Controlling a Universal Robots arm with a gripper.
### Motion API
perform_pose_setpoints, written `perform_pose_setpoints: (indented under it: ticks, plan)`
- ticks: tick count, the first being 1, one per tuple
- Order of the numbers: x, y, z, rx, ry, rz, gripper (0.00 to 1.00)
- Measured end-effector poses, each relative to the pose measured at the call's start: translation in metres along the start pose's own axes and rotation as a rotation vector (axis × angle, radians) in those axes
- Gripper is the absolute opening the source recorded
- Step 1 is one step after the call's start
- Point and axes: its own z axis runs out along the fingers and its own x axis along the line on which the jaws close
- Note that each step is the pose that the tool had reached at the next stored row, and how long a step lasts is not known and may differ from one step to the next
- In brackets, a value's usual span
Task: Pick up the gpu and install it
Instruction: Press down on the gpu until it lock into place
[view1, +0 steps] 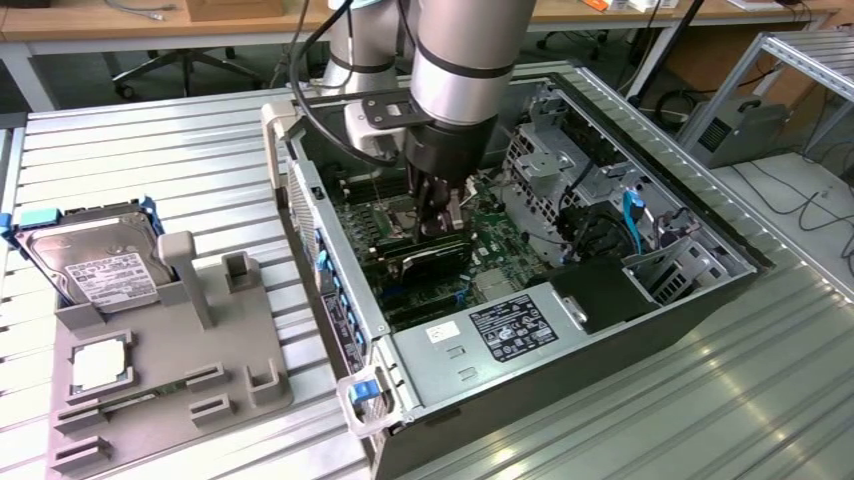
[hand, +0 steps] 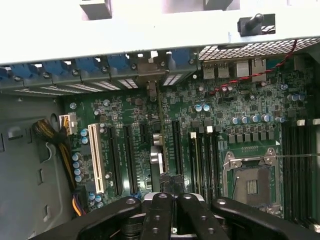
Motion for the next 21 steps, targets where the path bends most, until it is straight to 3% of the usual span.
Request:
perform_pose_setpoints:
  ticks: [3, 10, 21]
  plan:
    - [0.0, -0.002, 0.0008, -0.0005, 0.0003, 0.0, 0.11]
    - [0.0, -0.0019, 0.0163, -0.0005, 0.0001, 0.0, 0.11]
    - [0.0, -0.0018, 0.0225, -0.0005, 0.0002, 0.0, 0.11]
